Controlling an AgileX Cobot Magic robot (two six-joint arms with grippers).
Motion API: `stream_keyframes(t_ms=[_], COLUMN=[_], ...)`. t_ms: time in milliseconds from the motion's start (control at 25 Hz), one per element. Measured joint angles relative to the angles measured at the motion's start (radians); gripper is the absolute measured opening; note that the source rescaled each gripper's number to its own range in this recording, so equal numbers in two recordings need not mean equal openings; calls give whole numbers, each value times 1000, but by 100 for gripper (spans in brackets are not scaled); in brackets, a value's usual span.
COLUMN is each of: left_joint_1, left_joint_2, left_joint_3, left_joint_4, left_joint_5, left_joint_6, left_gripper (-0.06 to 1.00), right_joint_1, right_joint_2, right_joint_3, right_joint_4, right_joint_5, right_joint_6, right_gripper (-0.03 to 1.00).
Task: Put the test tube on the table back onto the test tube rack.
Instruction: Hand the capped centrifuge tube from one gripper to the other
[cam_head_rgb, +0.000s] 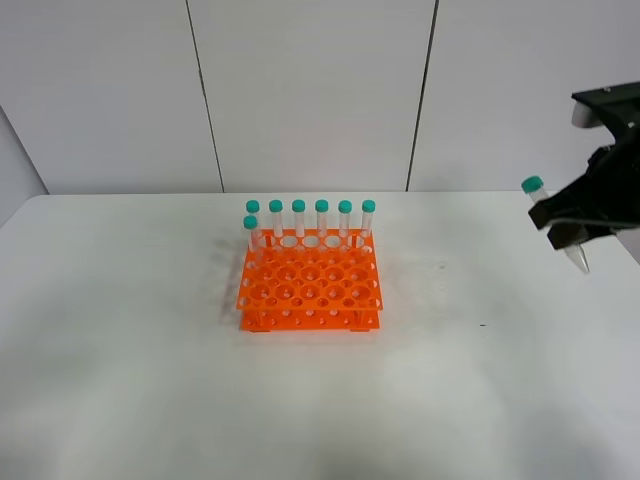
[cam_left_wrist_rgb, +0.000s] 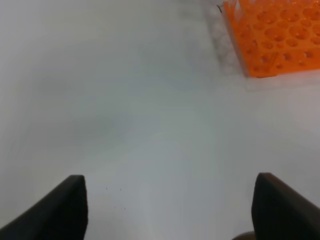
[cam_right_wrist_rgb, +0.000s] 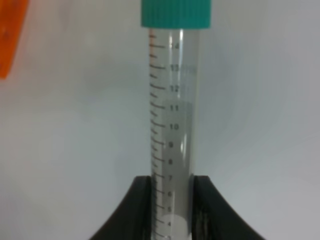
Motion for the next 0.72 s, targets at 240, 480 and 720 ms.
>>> stream_keyframes(t_ms=[240, 480, 720], left_joint_1=[0, 0, 0], left_joint_2=[0, 0, 0], left_joint_3=[0, 0, 0], left_joint_4=[0, 0, 0], left_joint_5=[0, 0, 0], left_joint_6=[0, 0, 0], left_gripper=[100, 100, 100], right_joint_1=[1, 18, 242], right_joint_2=[-85, -84, -56], right_joint_3=[222, 149, 83], right_joint_4=[37, 172, 256], right_joint_5=[-128, -206, -265], right_joint_6=[-17, -171, -270], right_gripper=[0, 0, 0])
